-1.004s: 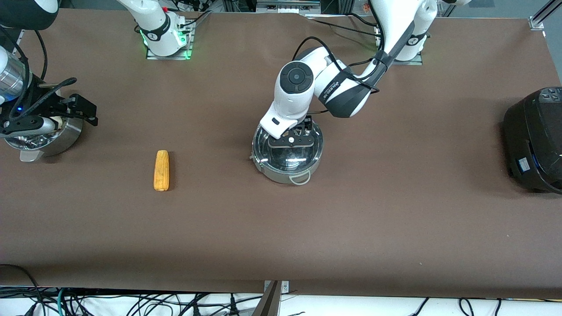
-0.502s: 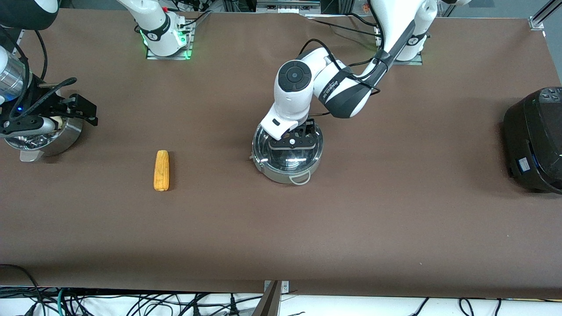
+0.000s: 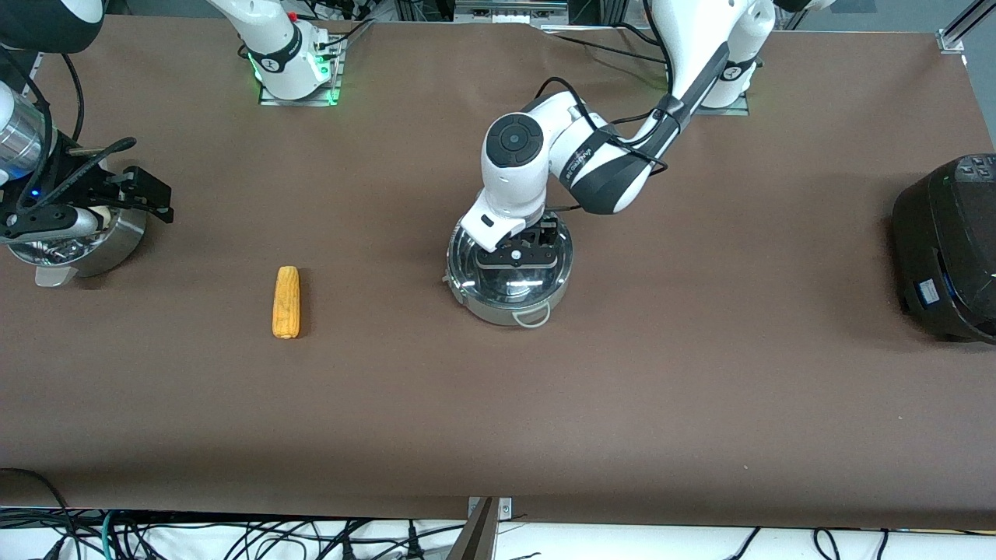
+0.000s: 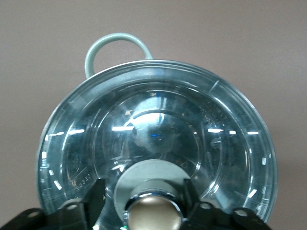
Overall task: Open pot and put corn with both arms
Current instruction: 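Lower the left gripper and grasp the lid knob, then lift the glass lid off the pot with the left gripper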
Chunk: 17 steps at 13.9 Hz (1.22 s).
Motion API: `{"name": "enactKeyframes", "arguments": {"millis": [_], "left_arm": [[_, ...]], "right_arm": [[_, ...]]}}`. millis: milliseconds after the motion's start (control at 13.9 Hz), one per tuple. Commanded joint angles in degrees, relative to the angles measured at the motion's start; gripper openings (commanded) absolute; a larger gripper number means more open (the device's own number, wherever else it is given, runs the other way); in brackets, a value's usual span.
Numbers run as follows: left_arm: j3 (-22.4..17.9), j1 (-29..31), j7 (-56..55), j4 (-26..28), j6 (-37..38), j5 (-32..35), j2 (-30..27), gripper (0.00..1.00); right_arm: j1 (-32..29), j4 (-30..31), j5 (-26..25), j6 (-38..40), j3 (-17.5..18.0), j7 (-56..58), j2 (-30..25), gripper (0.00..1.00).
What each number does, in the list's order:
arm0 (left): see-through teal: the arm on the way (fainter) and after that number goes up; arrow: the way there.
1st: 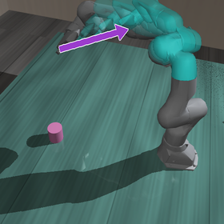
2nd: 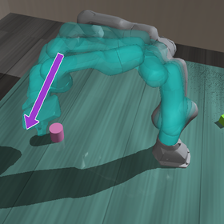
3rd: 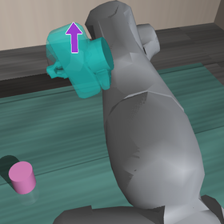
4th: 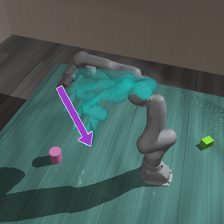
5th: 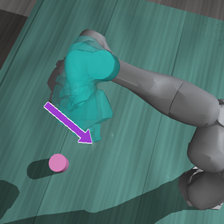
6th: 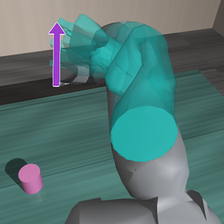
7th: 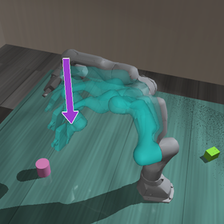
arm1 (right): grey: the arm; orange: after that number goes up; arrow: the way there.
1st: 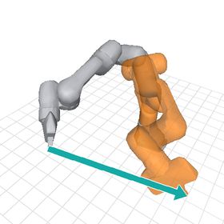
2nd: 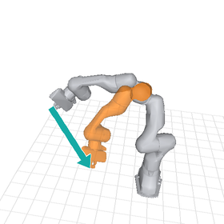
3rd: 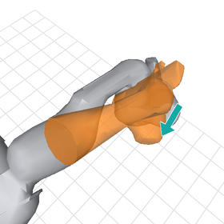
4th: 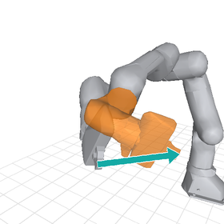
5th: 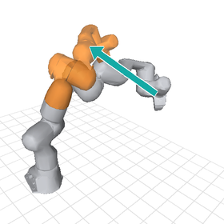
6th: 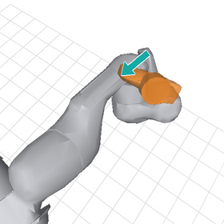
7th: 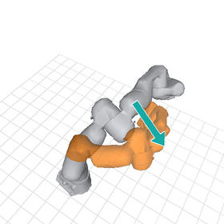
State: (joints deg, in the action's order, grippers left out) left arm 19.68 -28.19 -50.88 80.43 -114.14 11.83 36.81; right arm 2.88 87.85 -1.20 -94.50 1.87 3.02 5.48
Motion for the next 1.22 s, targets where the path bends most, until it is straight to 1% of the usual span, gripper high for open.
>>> {"name": "enactKeyframes", "arguments": {"millis": [0, 72, 143, 215, 287, 574, 717, 861, 1004, 1076, 1148], "left_arm": [[-0.08, -0.55, -0.36, -1.68, 0.67, 1.53, 0.81, 0.43], [0.01, -0.55, -0.45, -1.68, 0.67, 1.36, 0.81, 0.42], [0.10, -0.55, -0.45, -1.68, 0.67, 1.36, 0.81, 0.38], [0.19, -0.63, -0.36, -1.68, 0.67, 1.36, 0.81, 0.36], [0.27, -0.63, -0.36, -1.68, 0.67, 1.36, 0.81, 0.30], [0.45, 0.42, 0.16, -2.21, 2.24, 0.74, -1.02, 0.25], [0.54, 1.74, 0.34, -2.21, 5.49, -2.24, -3.31, 0.25], [0.45, 2.52, 0.43, -2.21, 8.21, -3.04, -5.33, 0.25], [0.89, 5.42, 2.61, -2.47, 10.95, -4.35, -6.83, 0.25], [0.63, 6.56, 5.15, -3.95, 12.00, -5.31, -7.79, 0.25], [0.71, 8.05, 8.13, -5.53, 15.40, -5.41, -8.50, 0.25]], "right_arm": [[-0.15, -0.31, -0.82, 0.89, 0.24, 1.02, -0.12, 1.00], [-0.24, -0.31, -0.82, 0.89, 0.24, 1.02, -0.12, 1.00], [-0.15, -0.31, -0.82, 0.89, 0.24, 1.02, -0.03, 1.00], [-0.15, -0.39, -0.82, 0.89, 0.24, 0.93, 0.15, 1.00], [-0.15, -0.31, -0.82, 0.89, 0.24, 0.93, 0.15, 1.00], [-0.15, -0.31, -0.82, 0.89, 0.24, 0.84, 0.15, 1.00], [-0.15, -0.31, -0.82, 0.98, 0.24, 0.84, 0.15, 1.00], [-0.15, -0.31, -0.82, 0.98, 0.24, 0.84, 0.15, 1.00], [-0.15, -0.22, -0.82, 0.98, 0.24, 0.84, 0.15, 1.00], [-0.15, -0.22, -0.82, 0.98, 0.24, 0.84, 0.06, 1.00], [-0.15, -0.22, -0.82, 0.98, 0.24, 0.76, 0.06, 1.00]]}}
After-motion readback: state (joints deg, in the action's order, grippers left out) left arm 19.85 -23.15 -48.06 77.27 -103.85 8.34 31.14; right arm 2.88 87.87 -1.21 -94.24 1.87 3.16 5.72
